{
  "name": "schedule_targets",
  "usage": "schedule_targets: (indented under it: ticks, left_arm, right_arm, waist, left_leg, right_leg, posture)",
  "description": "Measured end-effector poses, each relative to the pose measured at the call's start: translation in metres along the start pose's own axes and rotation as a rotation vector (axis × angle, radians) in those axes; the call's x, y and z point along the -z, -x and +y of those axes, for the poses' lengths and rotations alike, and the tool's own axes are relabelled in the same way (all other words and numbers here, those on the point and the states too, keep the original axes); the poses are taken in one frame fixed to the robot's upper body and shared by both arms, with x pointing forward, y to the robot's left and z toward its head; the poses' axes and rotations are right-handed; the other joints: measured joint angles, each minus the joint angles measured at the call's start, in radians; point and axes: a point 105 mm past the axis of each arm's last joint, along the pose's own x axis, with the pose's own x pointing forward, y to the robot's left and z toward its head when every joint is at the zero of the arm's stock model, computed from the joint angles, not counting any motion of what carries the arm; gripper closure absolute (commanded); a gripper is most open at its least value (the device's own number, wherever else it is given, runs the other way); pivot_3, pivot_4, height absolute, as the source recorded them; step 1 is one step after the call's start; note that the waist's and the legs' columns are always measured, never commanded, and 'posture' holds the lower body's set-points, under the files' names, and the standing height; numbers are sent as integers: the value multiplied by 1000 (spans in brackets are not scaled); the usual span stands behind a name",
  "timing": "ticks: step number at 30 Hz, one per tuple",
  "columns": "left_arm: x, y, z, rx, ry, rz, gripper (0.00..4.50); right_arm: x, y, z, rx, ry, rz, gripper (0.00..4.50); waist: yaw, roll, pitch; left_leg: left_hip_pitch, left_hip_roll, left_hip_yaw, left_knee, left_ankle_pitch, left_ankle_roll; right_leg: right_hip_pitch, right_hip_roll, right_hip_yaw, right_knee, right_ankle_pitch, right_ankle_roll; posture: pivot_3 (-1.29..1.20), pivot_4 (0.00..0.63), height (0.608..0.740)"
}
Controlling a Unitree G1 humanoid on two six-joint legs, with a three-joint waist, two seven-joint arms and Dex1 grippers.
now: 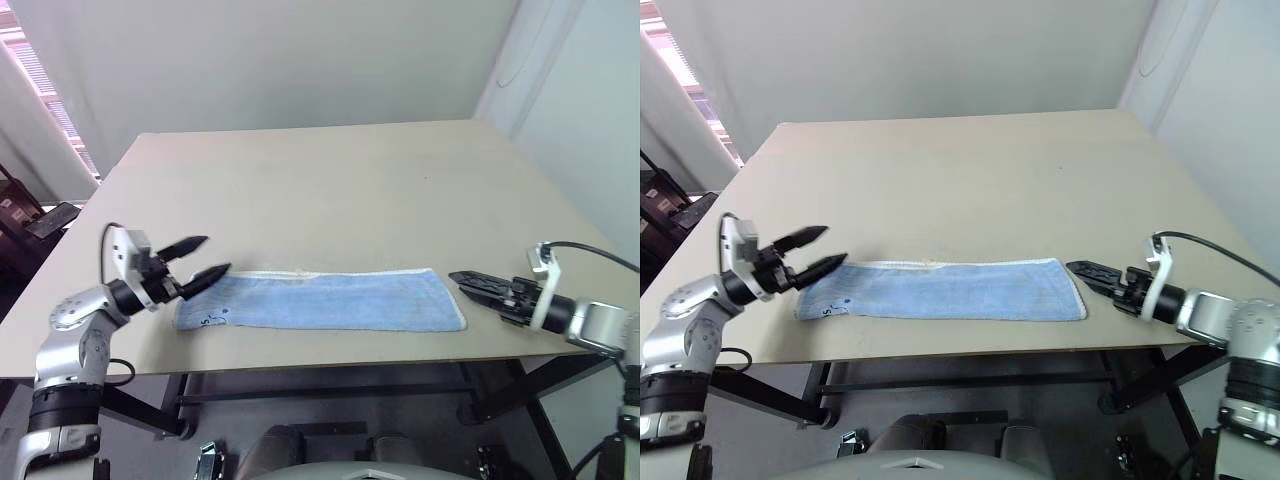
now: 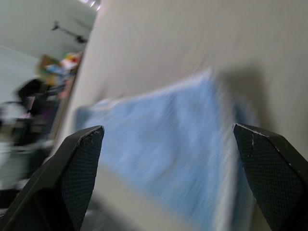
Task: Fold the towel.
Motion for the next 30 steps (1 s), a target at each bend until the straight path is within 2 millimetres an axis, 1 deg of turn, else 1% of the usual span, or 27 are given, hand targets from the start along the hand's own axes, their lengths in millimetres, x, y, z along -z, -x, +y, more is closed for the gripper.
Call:
schedule_targets:
  ticks: [2,4,6,9,12,17,21,25,30]
  left_arm:
    - [3,-7,-13,61,19,26,0]
    - [12,-10,-24,101,42,58,0]
    - [20,-13,-29,108,58,74,0]
    - [26,-18,-33,121,64,85,0]
    - [29,-22,-36,133,73,87,0]
    - [27,-25,-35,132,62,88,0]
    - [27,-26,-35,133,53,95,0]
    - [28,-26,-35,125,56,96,0]
    - [30,-24,-37,122,62,102,0]
  right_arm:
    - [4,10,3,-17,-46,17,30]
    - [12,19,0,-7,-89,33,30]
    - [23,26,-6,5,-137,54,30]
    - [35,28,-10,12,-173,73,30]
    - [42,22,-12,3,-189,81,30]
    - [54,3,-17,-2,-223,101,30]
    - [60,-3,-18,18,-211,119,30]
    - [56,-10,-21,22,-231,76,30]
    - [44,-13,-29,44,-265,6,30]
  waist:
    - [-1,0,0]
    - [-2,0,0]
    - [-2,0,1]
    - [-3,0,1]
    - [-4,0,1]
    - [0,0,1]
    - [1,0,1]
    - [-5,-1,1]
    - [-5,-1,1]
  left_leg:
    - [1,1,1,0,-1,-2]
    - [3,1,3,0,-2,-2]
    - [2,1,3,0,-3,-1]
    - [2,0,5,0,-4,1]
    - [2,1,5,-1,-4,2]
    - [2,0,5,-1,-5,3]
    - [2,-1,5,-1,-6,4]
    - [3,0,5,-1,-7,3]
    - [5,1,5,1,-7,3]
  right_leg:
    - [1,0,0,0,0,0]
    - [3,-1,0,-2,-1,2]
    - [3,-1,0,-4,-1,2]
    - [4,-3,0,-7,0,0]
    - [5,-3,0,-11,2,3]
    - [7,-3,-1,-15,3,5]
    - [8,-3,-1,-16,3,5]
    - [9,-2,-1,-16,3,5]
    - [10,-3,-1,-18,2,8]
  posture:
    - [0,0,740]
    - [0,0,740]
    - [0,0,740]
    - [0,0,740]
    - [0,0,740]
    - [0,0,740]
    - [0,0,740]
    - [0,0,740]
    - [0,0,740]
